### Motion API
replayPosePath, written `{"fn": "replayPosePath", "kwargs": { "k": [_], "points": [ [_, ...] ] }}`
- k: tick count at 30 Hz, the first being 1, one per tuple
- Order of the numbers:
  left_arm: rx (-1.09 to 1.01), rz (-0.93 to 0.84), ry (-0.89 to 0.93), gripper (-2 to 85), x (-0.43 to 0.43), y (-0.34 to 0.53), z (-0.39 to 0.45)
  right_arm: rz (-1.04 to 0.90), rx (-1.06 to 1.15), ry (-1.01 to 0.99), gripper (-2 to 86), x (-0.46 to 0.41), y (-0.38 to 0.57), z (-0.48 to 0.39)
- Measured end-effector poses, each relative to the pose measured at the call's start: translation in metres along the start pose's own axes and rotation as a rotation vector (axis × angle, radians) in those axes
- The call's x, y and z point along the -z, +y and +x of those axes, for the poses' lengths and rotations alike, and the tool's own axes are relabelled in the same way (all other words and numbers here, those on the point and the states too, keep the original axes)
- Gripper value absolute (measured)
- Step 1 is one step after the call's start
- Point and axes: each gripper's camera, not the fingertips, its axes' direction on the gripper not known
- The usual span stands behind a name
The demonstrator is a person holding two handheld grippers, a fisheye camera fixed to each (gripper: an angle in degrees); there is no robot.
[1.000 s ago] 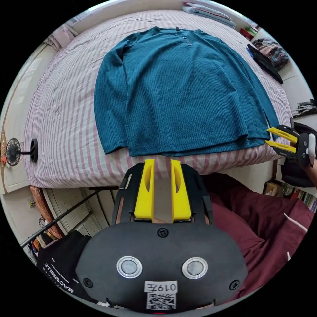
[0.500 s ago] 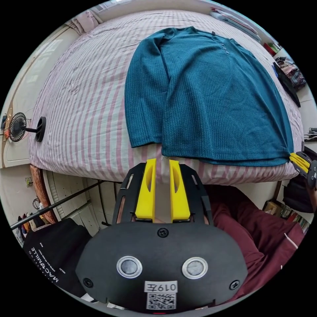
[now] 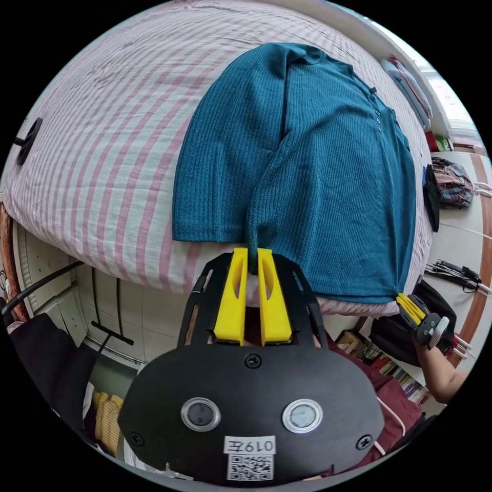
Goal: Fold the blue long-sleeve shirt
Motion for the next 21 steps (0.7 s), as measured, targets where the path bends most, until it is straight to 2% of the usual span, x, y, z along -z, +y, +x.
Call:
{"fn": "replayPosePath", "kwargs": {
  "k": [8, 14, 19, 21],
  "points": [
    [-0.032, 0.000, -0.070, 1.5, 0.041, -0.007, -0.028, 0.025, 0.013, 0.003, -0.9, 0.015, 0.009, 0.005],
    [-0.108, -0.088, -0.090, 1.3, 0.050, -0.025, -0.030, 0.004, 0.019, 0.010, -0.9, 0.012, 0.008, 0.012],
    [-0.234, -0.186, -0.309, 1.3, 0.038, -0.047, -0.004, -0.040, 0.093, -0.003, -0.9, 0.001, -0.005, 0.010],
    [-0.239, -0.191, -0.344, 1.4, 0.039, -0.052, -0.001, -0.045, 0.086, -0.018, -0.8, -0.001, -0.004, 0.014]
  ]
}}
